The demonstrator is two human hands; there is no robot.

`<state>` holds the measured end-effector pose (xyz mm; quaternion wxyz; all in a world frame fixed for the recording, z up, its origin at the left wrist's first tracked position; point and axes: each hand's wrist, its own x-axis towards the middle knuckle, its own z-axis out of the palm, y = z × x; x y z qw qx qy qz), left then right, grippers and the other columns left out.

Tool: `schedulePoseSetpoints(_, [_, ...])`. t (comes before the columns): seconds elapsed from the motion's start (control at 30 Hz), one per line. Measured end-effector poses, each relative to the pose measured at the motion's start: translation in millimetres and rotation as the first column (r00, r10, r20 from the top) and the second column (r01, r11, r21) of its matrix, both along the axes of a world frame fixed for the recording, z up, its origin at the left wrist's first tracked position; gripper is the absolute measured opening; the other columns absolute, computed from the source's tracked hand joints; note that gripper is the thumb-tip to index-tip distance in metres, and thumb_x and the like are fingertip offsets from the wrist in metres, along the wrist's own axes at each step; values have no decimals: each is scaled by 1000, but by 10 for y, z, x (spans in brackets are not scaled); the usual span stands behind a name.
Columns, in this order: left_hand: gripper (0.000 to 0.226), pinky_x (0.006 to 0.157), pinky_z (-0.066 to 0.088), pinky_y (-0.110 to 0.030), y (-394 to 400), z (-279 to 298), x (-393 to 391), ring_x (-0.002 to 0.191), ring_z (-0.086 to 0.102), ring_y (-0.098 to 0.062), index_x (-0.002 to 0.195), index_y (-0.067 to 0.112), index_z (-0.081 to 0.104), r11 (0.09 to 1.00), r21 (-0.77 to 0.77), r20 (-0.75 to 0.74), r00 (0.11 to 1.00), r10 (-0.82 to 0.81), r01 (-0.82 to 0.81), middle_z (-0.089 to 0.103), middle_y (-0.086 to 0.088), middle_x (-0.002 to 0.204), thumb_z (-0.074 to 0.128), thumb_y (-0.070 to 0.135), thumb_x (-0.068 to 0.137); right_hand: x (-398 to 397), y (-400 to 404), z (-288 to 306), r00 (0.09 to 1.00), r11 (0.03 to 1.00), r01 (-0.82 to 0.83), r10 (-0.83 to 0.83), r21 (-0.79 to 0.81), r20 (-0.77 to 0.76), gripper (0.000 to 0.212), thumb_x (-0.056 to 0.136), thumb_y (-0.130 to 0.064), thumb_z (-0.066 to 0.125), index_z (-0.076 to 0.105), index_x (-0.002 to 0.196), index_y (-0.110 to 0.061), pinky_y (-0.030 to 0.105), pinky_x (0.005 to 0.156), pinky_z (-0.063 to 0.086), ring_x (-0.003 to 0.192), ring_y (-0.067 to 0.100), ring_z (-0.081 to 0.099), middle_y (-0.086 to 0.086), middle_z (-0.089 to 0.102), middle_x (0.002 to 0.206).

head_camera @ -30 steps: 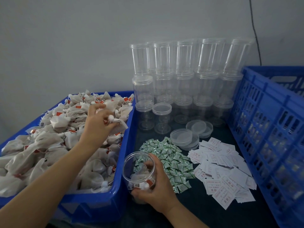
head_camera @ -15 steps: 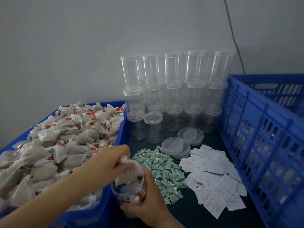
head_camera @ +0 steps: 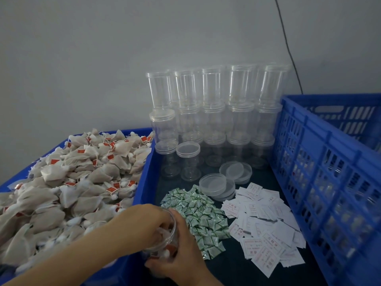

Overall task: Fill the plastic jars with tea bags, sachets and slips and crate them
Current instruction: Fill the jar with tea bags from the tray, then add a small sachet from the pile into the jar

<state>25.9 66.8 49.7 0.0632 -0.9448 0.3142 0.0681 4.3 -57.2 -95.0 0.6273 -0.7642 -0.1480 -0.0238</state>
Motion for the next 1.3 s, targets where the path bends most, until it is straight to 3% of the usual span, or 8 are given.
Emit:
schedulePoseSetpoints(0.23, [14, 52, 30, -16, -79, -71, 118, 71, 47, -9, 98, 25, 61, 985, 171, 9, 1000, 9, -11, 44, 10, 71, 49, 21, 91, -13, 2, 11, 1000, 1000, 0, 0, -12, 14, 111, 58, -46, 92, 21, 141, -67, 40, 104, 49, 130, 2, 52, -21, 49, 145])
schedulePoseSetpoints(0.3, [17, 57, 34, -17, -126, -115, 157, 72, 46, -11, 102, 22, 63, 974, 225, 17, 1000, 8, -12, 47, 10, 72, 50, 20, 93, -14, 2, 20, 1000, 1000, 7, -7, -23, 23, 111, 57, -49, 91, 19, 139, -69, 38, 106, 47, 132, -1, 49, -24, 47, 146])
schedulePoseSetpoints(0.4, [19, 79, 42, -27, -203, -168, 188, 82, 56, -16, 106, 14, 65, 950, 313, -24, 1000, 15, -6, 65, -2, 99, 50, 18, 94, -14, 2, 30, 999, 999, 18, -17, -35, 31, 111, 56, -51, 89, 16, 136, -74, 35, 108, 45, 133, -5, 46, -27, 45, 146])
schedulePoseSetpoints(0.47, [20, 79, 40, -27, -227, -191, 198, 91, 60, -20, 106, 11, 65, 944, 330, -53, 998, 21, -2, 67, -5, 106, 50, 18, 95, -14, 3, 32, 999, 999, 19, -17, -40, 31, 111, 56, -52, 89, 14, 135, -75, 35, 109, 44, 134, -6, 44, -29, 43, 147])
schedulePoseSetpoints(0.57, [20, 73, 37, -24, -214, -216, 232, 80, 55, -17, 104, 10, 67, 947, 320, -101, 995, 16, 17, 68, -6, 103, 51, 17, 94, -13, 10, 30, 1000, 999, 18, -17, -39, 22, 110, 56, -53, 87, 16, 138, -71, 36, 110, 44, 134, -4, 44, -27, 42, 148])
schedulePoseSetpoints(0.77, [24, 93, 38, -29, -241, -226, 298, 108, 58, -25, 113, 4, 65, 928, 372, -213, 974, 74, 11, 64, -9, 116, 54, 14, 94, 1, 15, -12, 999, 999, 27, -26, -37, 22, 110, 59, -54, 89, 20, 144, -61, 39, 108, 46, 134, 0, 47, -21, 45, 148])
schedulePoseSetpoints(1.1, [26, 75, 37, -27, -238, 44, 228, 85, 49, -16, 119, 11, 59, 949, 297, -441, 897, 37, 107, 60, -7, 109, 51, 15, 95, 0, 18, -27, 999, 999, 31, -30, -35, 20, 109, 58, -51, 88, 23, 145, -57, 39, 105, 48, 131, 1, 49, -21, 46, 145])
schedulePoseSetpoints(1.3, [29, 83, 44, -32, -218, 235, 214, 91, 53, -19, 122, 15, 54, 950, 284, -508, 861, 32, 132, 57, -5, 107, 42, 13, 97, 8, 11, -26, 1000, 1000, 23, -23, -1, 16, 107, 59, -49, 89, 27, 146, -54, 38, 105, 48, 130, 2, 51, -20, 49, 143])
